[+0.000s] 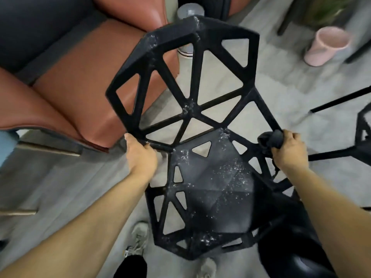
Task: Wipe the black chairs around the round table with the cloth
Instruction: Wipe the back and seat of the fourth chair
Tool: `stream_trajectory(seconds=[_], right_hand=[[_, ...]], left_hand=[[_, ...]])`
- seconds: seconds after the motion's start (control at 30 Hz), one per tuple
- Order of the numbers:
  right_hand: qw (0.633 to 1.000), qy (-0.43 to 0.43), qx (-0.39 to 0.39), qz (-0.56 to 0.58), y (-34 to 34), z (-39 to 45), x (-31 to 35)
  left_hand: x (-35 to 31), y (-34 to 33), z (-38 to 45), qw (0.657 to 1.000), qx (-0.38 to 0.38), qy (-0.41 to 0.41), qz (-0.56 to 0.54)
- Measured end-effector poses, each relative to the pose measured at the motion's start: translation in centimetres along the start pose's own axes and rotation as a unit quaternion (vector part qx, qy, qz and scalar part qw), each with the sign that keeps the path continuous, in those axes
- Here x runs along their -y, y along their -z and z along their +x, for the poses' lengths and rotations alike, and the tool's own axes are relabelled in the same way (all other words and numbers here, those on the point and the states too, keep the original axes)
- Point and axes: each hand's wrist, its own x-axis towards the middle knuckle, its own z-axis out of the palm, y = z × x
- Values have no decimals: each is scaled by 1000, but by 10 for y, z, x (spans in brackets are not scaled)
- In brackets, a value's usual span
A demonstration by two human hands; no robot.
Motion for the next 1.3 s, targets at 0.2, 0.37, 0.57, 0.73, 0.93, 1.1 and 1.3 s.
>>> stream_trajectory(seconds=[0.2,0.37,0.57,0.73,0.93,1.1,1.3], right_hand=[[988,-146,-18,38,2,-27,-42],[968,-239,-29,78,5,-60,-49],[947,-311,-30,78,14,-78,-48],[927,-356,-60,101,10,-76,-52],[887,-425,-99,151,6,-64,-35],[853,-475,-114,182,-2,-69,-20],[817,-530,-108,201,-8,-97,-2]], left_hand=[[-55,-29,42,977,151,-131,78],[-105,-52,68,932,247,-215,157],[-159,-89,90,881,326,-268,215],[-196,-128,92,858,339,-298,245],[-245,-164,96,848,330,-305,280],[-281,-186,109,807,371,-346,301],[-300,-198,118,699,438,-436,360]])
